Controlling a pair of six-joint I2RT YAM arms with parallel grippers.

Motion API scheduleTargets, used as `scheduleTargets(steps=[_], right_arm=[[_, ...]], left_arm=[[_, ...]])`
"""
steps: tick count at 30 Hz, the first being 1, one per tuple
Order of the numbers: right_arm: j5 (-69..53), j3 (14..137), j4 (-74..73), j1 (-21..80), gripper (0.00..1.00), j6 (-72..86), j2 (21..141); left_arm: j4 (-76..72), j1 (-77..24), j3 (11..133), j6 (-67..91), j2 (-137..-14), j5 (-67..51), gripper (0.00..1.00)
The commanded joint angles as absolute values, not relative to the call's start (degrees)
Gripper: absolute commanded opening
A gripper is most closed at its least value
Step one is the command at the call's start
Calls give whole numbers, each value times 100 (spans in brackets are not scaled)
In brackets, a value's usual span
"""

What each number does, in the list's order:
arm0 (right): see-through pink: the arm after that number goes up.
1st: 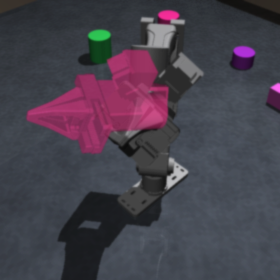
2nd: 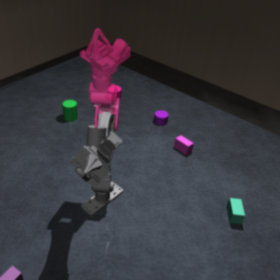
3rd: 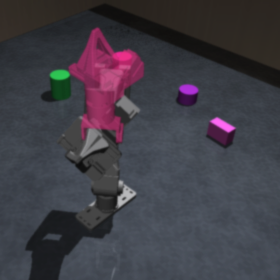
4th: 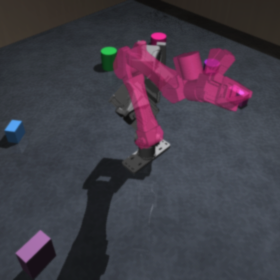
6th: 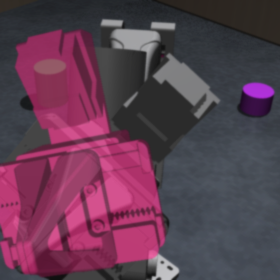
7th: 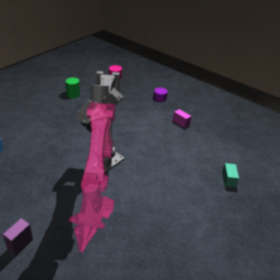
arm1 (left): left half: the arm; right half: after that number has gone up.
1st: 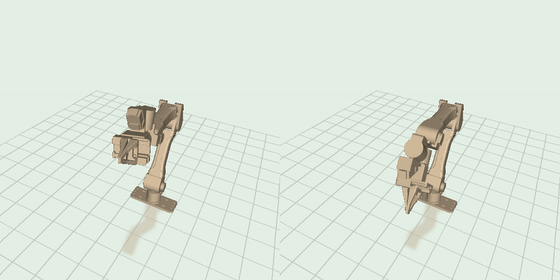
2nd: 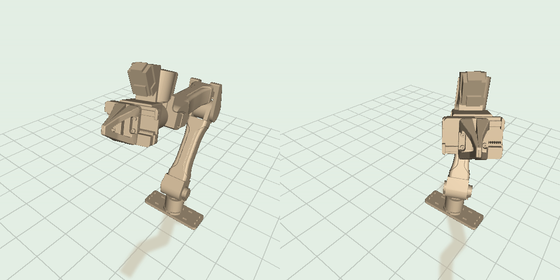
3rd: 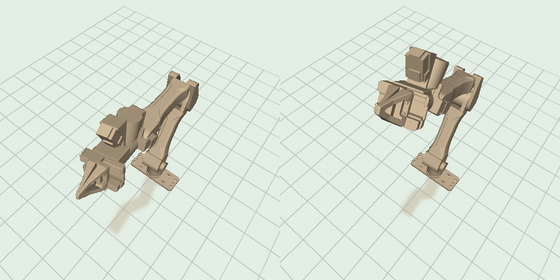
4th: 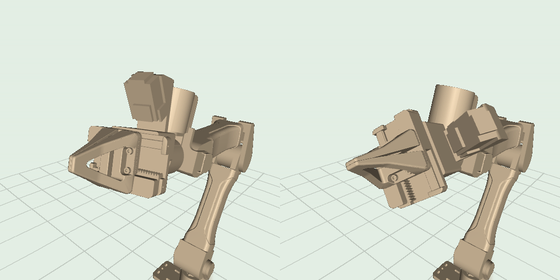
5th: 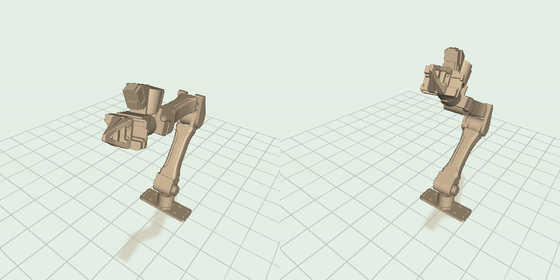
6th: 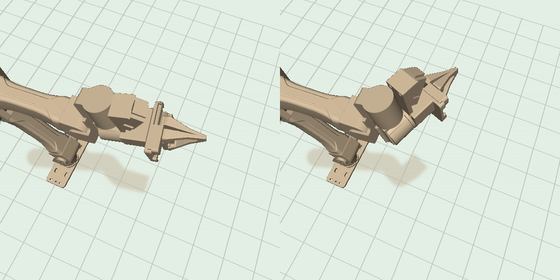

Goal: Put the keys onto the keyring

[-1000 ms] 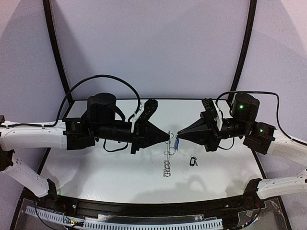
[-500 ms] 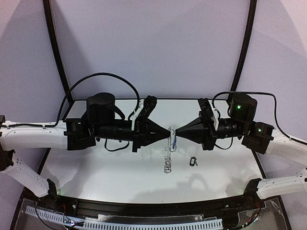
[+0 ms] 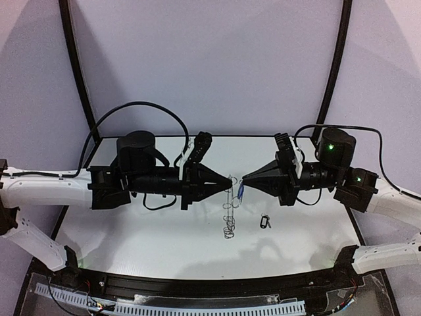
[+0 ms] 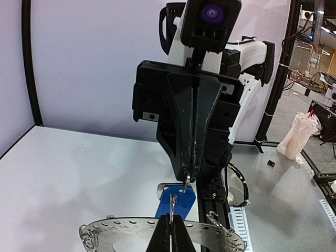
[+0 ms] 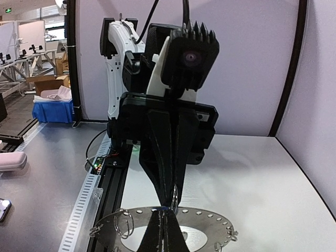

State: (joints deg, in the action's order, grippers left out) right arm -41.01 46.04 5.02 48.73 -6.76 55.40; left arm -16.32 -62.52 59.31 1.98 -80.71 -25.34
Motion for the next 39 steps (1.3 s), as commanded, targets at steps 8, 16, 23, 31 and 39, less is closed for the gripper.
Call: scheduleTargets(steps=[8,16,23,31,39], right_arm=[[-3985,4654,517,4931,0,-403,5578],[-4098,4786,556,4939,0,-335,5807],[-4139,4764,637,4946,0,-273,5766],[-4297,4751,729,4944,0,-147,5712],[-4406,4807,721,4948,0,-88,5748]], left_arm=[[-1941,-6252,5826,305,-7809,-2660,1],[-1926,-6254,5845,290,-7853,-2686,1],[-1874,-6252,5852,247,-7866,-2652,1],[-1877,-6255,5845,220,-7874,-2579,1],[-1893,-6257,5842,244,-7894,-2595,1]])
